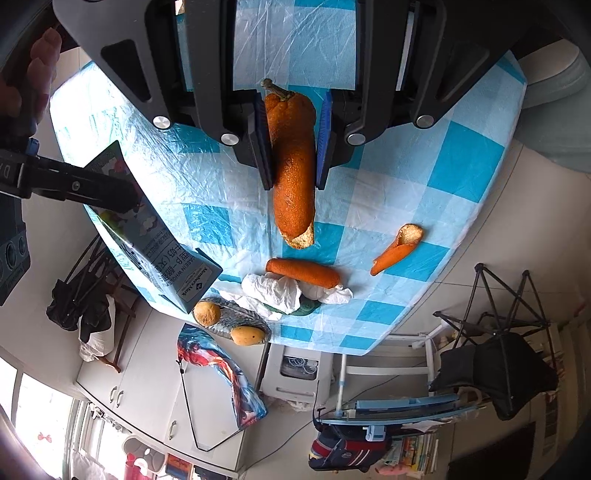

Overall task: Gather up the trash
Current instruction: 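Carry the carton to the basin and drop it with the right gripper while the left holds the peel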

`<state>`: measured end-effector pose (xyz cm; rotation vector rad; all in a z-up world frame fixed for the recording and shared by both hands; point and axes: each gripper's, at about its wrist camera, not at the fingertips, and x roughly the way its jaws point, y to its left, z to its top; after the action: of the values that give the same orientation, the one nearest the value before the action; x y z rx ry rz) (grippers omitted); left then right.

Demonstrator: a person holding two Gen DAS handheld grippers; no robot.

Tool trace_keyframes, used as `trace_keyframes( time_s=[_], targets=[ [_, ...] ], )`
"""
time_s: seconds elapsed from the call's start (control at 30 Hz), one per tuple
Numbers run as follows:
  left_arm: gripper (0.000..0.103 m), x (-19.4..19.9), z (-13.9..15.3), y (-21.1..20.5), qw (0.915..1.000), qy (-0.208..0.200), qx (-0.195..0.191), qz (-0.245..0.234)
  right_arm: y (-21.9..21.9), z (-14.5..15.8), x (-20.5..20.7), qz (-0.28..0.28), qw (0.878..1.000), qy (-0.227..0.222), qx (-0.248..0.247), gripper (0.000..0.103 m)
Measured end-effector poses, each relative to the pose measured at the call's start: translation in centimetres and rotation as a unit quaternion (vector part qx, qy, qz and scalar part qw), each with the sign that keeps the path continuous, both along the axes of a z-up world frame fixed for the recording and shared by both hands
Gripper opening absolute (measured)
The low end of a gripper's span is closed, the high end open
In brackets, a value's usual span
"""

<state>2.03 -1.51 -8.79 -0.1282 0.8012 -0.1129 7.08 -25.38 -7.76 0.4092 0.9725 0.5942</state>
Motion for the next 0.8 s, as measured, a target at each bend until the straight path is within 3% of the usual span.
trace_keyframes(
  time_s=[0.23, 0.57, 0.8],
  targets=[
    [0.021, -1.9, 0.7, 0.9, 0.9999, -0.011, 0.002, 0.000, 1.1, 0.5, -3.0, 0.039, 0.999, -0.018, -0.032, 0.060],
    [0.021, -4.0, 1.1, 2.9, 0.9997, -0.016, -0.009, 0.018, 2.5, -0.4, -9.5, 0.093, 0.995, 0.003, -0.019, 0.060],
    [0.021, -5.3, 1.1, 3.5, 0.9996, -0.018, -0.011, 0.020, 5.8, -2.8, -13.9, 0.177, 0.980, 0.032, -0.086, 0.060]
  ],
)
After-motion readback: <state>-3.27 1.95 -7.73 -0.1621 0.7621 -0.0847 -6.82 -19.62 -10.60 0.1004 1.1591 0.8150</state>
